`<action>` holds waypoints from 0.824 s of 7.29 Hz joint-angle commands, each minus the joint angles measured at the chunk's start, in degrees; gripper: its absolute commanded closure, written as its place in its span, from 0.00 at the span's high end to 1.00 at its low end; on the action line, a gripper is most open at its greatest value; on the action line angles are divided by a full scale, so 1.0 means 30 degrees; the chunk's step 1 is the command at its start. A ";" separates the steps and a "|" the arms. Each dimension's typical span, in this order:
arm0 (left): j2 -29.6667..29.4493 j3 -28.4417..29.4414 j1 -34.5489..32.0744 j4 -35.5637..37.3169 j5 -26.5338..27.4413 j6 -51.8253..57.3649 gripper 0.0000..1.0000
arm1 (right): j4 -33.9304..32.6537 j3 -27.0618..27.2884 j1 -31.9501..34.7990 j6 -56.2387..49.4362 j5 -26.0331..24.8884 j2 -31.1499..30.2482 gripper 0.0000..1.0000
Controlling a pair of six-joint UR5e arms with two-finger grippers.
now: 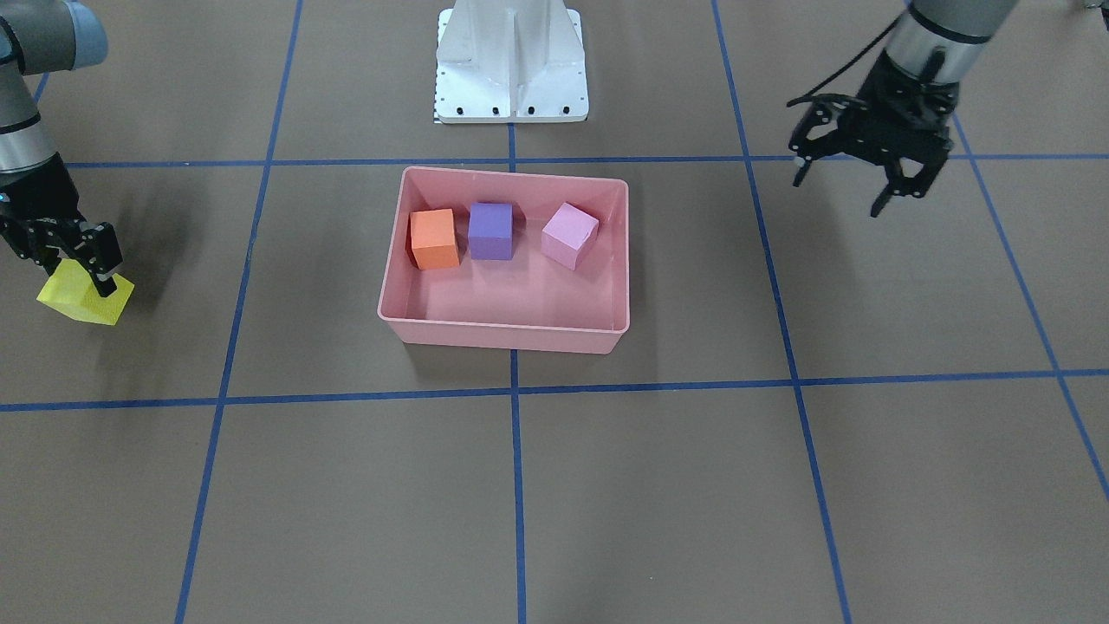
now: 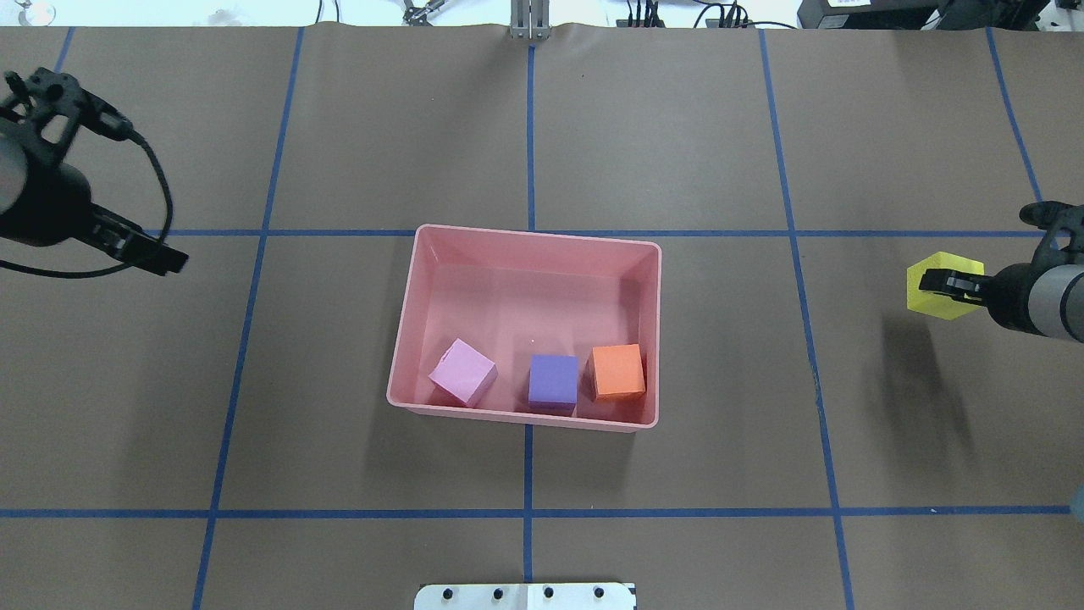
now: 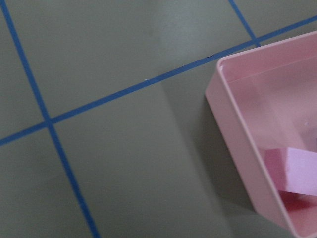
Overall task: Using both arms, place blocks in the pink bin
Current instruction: 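Carry the yellow cube with the right gripper into the bin and release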
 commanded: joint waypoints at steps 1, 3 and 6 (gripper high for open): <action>0.1874 0.2008 -0.4937 0.0319 -0.2346 0.7152 1.00 | -0.0809 0.0695 -0.0044 -0.0001 0.0341 0.2924 0.00; 0.2933 0.2017 -0.5688 0.0086 -0.2352 0.7825 1.00 | -0.6495 0.2300 -0.1325 0.0611 0.0344 0.7083 0.00; 0.3377 0.2075 -0.5689 0.0055 -0.2352 0.7796 1.00 | -1.6791 0.1639 -0.4139 0.2603 -0.0564 1.4732 0.00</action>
